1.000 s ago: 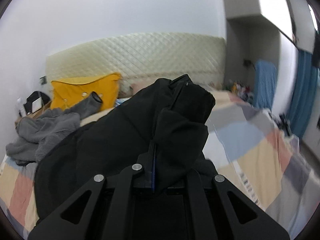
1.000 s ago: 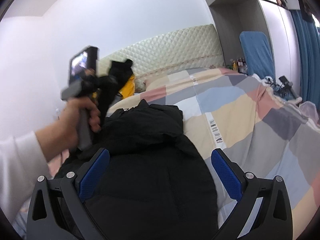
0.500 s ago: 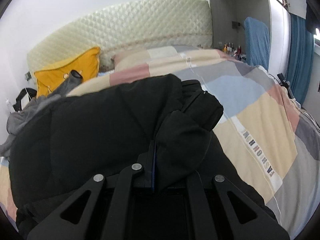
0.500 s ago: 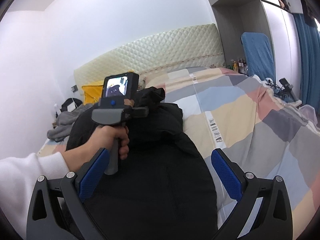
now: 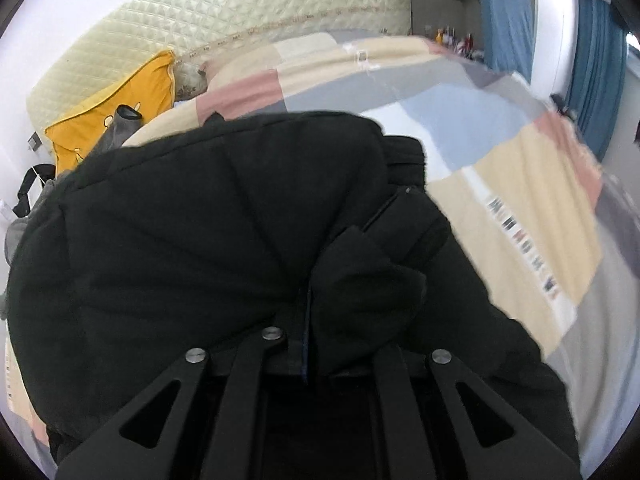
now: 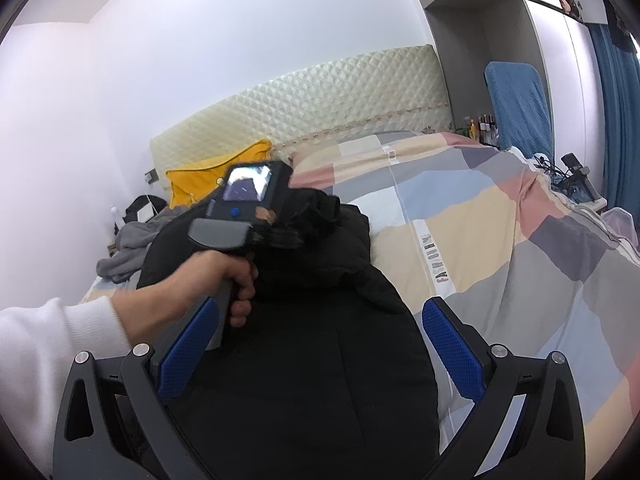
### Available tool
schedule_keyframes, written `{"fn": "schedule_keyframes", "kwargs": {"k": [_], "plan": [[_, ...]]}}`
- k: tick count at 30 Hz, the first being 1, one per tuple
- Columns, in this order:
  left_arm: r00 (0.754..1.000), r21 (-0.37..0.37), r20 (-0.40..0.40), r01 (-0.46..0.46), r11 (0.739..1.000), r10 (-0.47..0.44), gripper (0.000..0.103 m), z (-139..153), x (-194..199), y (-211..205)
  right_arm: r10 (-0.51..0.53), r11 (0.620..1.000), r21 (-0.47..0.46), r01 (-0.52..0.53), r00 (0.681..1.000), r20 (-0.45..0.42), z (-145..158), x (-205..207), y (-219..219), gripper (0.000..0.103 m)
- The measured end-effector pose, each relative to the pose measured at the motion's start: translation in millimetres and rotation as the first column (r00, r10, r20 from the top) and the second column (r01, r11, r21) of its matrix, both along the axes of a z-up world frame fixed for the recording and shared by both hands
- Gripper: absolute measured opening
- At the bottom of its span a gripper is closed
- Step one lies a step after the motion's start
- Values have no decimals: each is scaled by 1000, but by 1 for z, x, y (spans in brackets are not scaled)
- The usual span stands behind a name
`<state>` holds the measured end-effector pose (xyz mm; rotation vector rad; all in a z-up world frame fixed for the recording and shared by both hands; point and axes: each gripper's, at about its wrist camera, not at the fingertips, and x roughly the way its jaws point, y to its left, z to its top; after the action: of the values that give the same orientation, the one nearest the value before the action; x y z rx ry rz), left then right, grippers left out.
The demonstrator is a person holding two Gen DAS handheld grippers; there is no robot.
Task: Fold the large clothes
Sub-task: 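Open the left tool and press the folded sleeve flat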
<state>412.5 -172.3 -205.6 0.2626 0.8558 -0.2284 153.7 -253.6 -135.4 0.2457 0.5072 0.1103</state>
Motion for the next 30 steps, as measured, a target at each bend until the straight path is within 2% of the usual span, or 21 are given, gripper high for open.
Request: {"fn": "schedule_keyframes", "kwargs": {"k": [1, 3, 4, 5, 6, 11, 15, 19, 24, 28, 30], "plan": [[1000, -10, 10, 4, 1000, -4, 11, 4, -5, 1, 4, 1000, -3, -4, 1000, -1, 0, 0, 1, 102], [1000, -28, 27, -7, 1000, 8, 34, 15, -16, 4, 9, 1000, -13, -9, 1000, -4, -1, 0, 3, 102], [999, -45, 33, -23, 999, 25, 68, 20, -22, 8, 9, 1000, -19, -9, 1000, -3, -1, 0, 4, 102], [998, -66, 47, -40, 997, 44, 93, 28, -30, 13, 8, 1000, -26, -8, 1000, -3, -1, 0, 5, 102], [997, -96, 65, -36, 995, 42, 98, 36, -38, 20, 7, 999, -31, -7, 1000, -3, -2, -1, 6, 102], [995, -152, 95, -25, 988, 40, 99, 65, -61, 60, 26, 998, -58, -28, 999, -26, -5, 2, 14, 102], [984, -185, 129, -102, 977, 127, 99, 73, -86, 125, 52, 996, -70, -55, 998, -41, -6, 6, 23, 102], [961, -144, 151, -211, 967, 232, 99, 62, -103, 190, 100, 993, -54, -104, 992, -73, -9, 16, 34, 102], [921, -140, 141, -346, 928, 364, 99, 41, -112, 268, 155, 984, -72, -160, 985, -79, -2, 32, 53, 102], [888, -179, 62, -439, 881, 455, 99, 21, -102, 307, 176, 982, -51, -181, 980, -94, 4, 72, 57, 102], [883, -166, 12, -462, 871, 470, 99, 7, -93, 315, 200, 979, -19, -202, 976, -88, 6, 98, 55, 102]]}}
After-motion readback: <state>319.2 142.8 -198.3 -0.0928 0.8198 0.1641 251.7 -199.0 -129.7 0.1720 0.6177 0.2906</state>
